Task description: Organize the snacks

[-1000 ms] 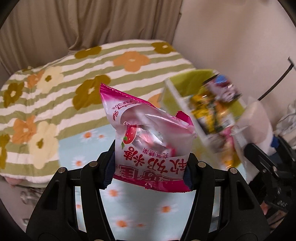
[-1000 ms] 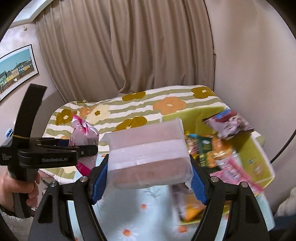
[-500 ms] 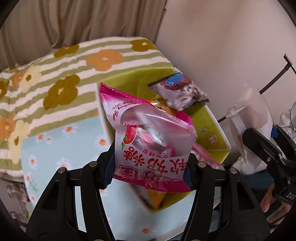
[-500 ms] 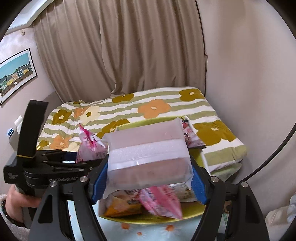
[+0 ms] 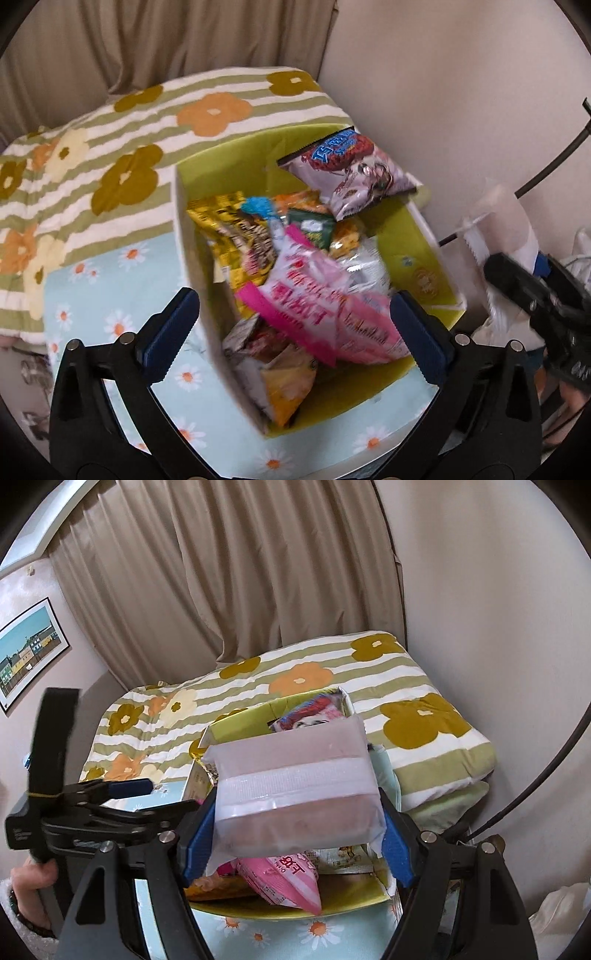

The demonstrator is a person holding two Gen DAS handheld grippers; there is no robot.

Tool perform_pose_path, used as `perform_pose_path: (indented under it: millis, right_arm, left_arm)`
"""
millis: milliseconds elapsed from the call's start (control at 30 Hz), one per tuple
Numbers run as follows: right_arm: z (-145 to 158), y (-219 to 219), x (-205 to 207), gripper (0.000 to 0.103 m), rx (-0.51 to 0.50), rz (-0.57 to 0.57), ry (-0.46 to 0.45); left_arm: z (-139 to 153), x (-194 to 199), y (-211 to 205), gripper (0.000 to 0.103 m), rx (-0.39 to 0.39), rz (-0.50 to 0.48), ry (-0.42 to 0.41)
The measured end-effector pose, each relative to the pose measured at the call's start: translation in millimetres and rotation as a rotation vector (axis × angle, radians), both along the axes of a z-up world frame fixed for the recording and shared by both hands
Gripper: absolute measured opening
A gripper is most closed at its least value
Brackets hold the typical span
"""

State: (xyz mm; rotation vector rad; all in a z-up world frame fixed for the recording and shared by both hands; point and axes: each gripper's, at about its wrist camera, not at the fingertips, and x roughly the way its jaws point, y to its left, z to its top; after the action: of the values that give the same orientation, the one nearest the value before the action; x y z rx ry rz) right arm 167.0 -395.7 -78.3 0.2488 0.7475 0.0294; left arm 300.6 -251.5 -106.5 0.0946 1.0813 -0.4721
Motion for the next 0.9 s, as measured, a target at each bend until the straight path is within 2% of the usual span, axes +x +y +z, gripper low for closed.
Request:
perform_pose_path:
  millis: [67, 167, 400, 467, 533, 600, 900]
  right_arm:
    - [-5, 1, 1, 0.073, 0.007, 0.001, 0.010]
    - [-13, 4, 6, 0.073, 0.003, 0.013, 0.032]
    - [-33, 3, 23, 0.075, 0.064, -0.015, 0.092]
    - [-42, -2, 30, 0.082, 0.073, -0.044, 0.126]
    - [-46, -6, 31, 0.096, 0.068, -0.063, 0.141]
    - [-43, -8, 27, 0.100, 0.045, -0.074, 0.144]
    - [-34, -2, 8, 0.100, -0.033, -0.037, 0.136]
  left_arm:
    - [1, -6, 9, 0.102, 0.017, 0.013, -0.019]
    - [1, -13, 27, 0.102, 0.000, 0.047, -0.032]
    - [-3, -20, 61, 0.102, -0.050, 0.132, -0.004]
    - [-4, -20, 63, 0.102, -0.051, 0.143, -0.003]
    - [-4, -22, 65, 0.102, -0.045, 0.153, -0.005]
    - [-4, -25, 67, 0.102, -0.025, 0.161, -0.014]
    - [-2, -47, 72, 0.102, -0.001, 0.230, -0.044]
